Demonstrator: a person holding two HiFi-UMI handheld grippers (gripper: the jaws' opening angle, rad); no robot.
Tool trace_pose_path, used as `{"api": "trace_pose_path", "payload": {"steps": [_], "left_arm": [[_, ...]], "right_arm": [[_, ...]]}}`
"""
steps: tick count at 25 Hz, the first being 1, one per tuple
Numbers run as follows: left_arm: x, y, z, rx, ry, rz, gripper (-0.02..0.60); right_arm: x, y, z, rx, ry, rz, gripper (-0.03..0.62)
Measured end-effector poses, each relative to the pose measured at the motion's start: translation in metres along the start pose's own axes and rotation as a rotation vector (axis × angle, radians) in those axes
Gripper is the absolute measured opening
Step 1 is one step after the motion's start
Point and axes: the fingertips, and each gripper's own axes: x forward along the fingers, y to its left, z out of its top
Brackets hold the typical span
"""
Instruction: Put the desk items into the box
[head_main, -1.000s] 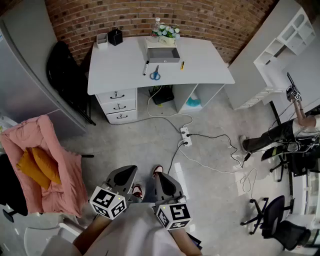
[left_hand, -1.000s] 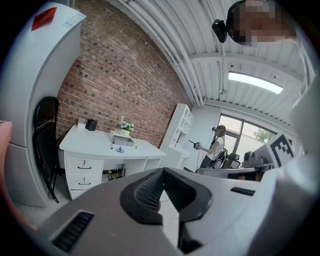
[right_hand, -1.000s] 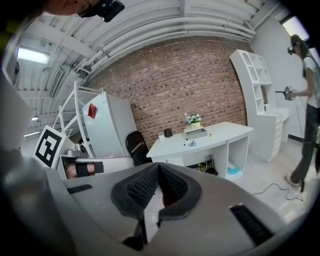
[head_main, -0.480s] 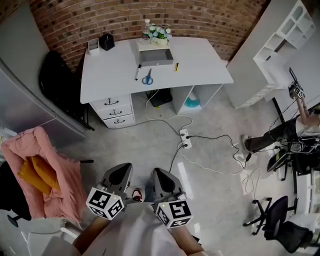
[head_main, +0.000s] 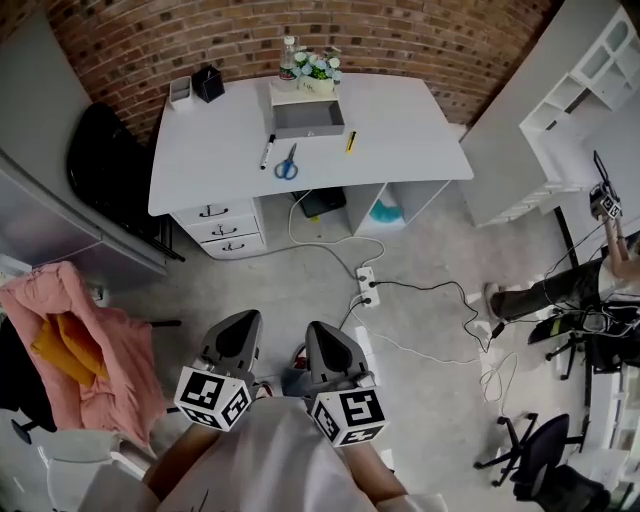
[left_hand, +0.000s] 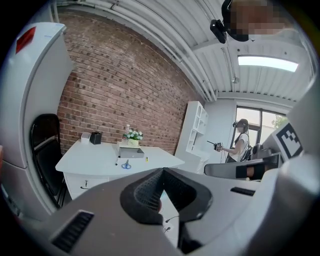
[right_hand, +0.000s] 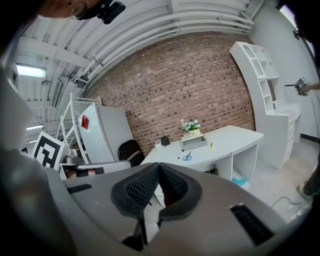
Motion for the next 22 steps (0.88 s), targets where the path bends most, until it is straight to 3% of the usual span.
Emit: {"api": "trace_pose_path", "payload": {"steps": [13, 22], "left_arm": [[0.064, -0.009, 0.016, 0.114, -0.005, 0.13, 0.002], [0.094, 0.008, 0.012, 0.099, 0.018, 0.102, 0.003]], "right_arm": [[0.028, -0.06, 0.019, -0.046, 0.042, 0.055, 0.025], [0.056, -0.072, 0.009, -0.072, 0.097, 0.045, 0.025]]}}
